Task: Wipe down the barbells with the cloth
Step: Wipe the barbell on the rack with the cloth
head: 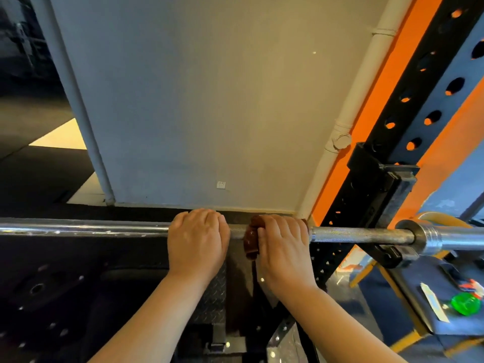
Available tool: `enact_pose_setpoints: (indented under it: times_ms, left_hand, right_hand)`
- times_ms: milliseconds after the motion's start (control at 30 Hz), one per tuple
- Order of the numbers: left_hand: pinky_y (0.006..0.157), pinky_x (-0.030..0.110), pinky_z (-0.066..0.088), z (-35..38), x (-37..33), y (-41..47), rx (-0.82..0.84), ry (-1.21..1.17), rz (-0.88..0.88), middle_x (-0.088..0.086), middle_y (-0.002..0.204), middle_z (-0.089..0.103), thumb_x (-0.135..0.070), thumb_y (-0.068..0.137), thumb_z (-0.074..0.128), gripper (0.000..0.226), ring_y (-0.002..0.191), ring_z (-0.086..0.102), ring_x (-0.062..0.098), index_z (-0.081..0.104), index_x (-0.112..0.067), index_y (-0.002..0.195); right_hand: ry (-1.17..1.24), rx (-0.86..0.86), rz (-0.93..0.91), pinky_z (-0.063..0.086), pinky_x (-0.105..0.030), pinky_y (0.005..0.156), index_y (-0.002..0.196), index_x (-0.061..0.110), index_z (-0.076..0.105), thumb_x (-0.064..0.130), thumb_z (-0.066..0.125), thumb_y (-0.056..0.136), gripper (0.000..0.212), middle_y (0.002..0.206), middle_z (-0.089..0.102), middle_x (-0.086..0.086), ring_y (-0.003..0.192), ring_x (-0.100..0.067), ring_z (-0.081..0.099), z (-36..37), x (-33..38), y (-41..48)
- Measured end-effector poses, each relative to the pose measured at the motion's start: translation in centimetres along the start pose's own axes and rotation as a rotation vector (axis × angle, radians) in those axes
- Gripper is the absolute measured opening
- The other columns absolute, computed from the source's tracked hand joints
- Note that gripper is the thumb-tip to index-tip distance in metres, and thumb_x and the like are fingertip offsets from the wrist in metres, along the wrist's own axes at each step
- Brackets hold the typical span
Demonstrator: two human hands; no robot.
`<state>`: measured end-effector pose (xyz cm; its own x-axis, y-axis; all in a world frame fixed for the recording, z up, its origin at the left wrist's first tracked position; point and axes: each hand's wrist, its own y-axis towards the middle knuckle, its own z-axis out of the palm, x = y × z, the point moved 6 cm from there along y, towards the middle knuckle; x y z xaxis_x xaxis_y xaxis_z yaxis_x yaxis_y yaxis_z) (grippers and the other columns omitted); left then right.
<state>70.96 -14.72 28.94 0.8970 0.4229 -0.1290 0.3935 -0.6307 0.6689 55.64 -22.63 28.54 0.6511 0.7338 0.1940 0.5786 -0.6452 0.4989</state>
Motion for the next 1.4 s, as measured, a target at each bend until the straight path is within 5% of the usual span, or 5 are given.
enact_pose_setpoints:
  times_ms: [200, 467, 700, 867, 1400]
  left_hand:
    - [0.075, 0.031, 0.037, -0.2, 0.0, -0.1, 0.036, 0.004, 0.013, -0.011, 0.072, 0.056, -0.031, 0.106, 0.033, 0.042, 0.071, 0.038, 0.006, 0.061, -0.026, 0.076]
    - [0.078, 0.033, 0.044, -0.1, 0.1, -0.1, 0.094, 0.015, 0.003, -0.010, 0.072, 0.055, -0.035, 0.107, 0.025, 0.048, 0.070, 0.048, 0.010, 0.060, -0.025, 0.076]
    - [0.082, 0.034, 0.045, -0.2, 0.0, -0.2, 0.086, 0.032, 0.018, -0.010, 0.079, 0.062, -0.034, 0.108, 0.027, 0.047, 0.079, 0.056, 0.011, 0.067, -0.024, 0.084]
    - [0.079, 0.030, 0.046, -0.1, 0.0, -0.3, 0.098, 0.040, 0.027, -0.012, 0.078, 0.060, -0.036, 0.107, 0.030, 0.043, 0.077, 0.056, 0.008, 0.066, -0.026, 0.084]
    - [0.074, 0.034, 0.047, -0.1, 0.2, -0.2, 0.133, 0.052, 0.020, -0.010, 0.071, 0.057, -0.035, 0.106, 0.027, 0.049, 0.068, 0.052, 0.011, 0.064, -0.023, 0.076]
  right_hand:
    - [-0.075, 0.038, -0.181, 0.037, -0.040, 0.105, 0.129, 0.021, 0.057, 0.034, 0.039, 0.106, 0.032, 0.120, 0.065, 0.002, 0.114, -0.023, 0.057, -0.5, -0.7, 0.3]
    - [0.007, -0.052, 0.098, 0.022, -0.049, 0.120, 0.120, 0.017, 0.057, 0.032, 0.032, 0.106, 0.032, 0.116, 0.061, -0.003, 0.119, -0.030, 0.052, -0.5, -1.5, -0.6]
    - [-0.047, 0.037, -0.110, 0.027, -0.044, 0.116, 0.148, 0.020, 0.047, 0.039, 0.032, 0.107, 0.048, 0.128, 0.062, 0.003, 0.122, -0.023, 0.055, -0.6, -2.4, -0.3]
    - [0.004, 0.010, 0.031, 0.011, -0.047, 0.125, 0.134, 0.027, 0.054, 0.041, 0.034, 0.105, 0.038, 0.129, 0.058, 0.009, 0.132, -0.020, 0.045, 0.4, -0.4, -0.7]
    - [-0.011, 0.060, -0.092, 0.022, -0.041, 0.122, 0.128, 0.028, 0.057, 0.040, 0.037, 0.108, 0.031, 0.126, 0.062, 0.009, 0.125, -0.016, 0.052, -0.9, -3.2, -0.2]
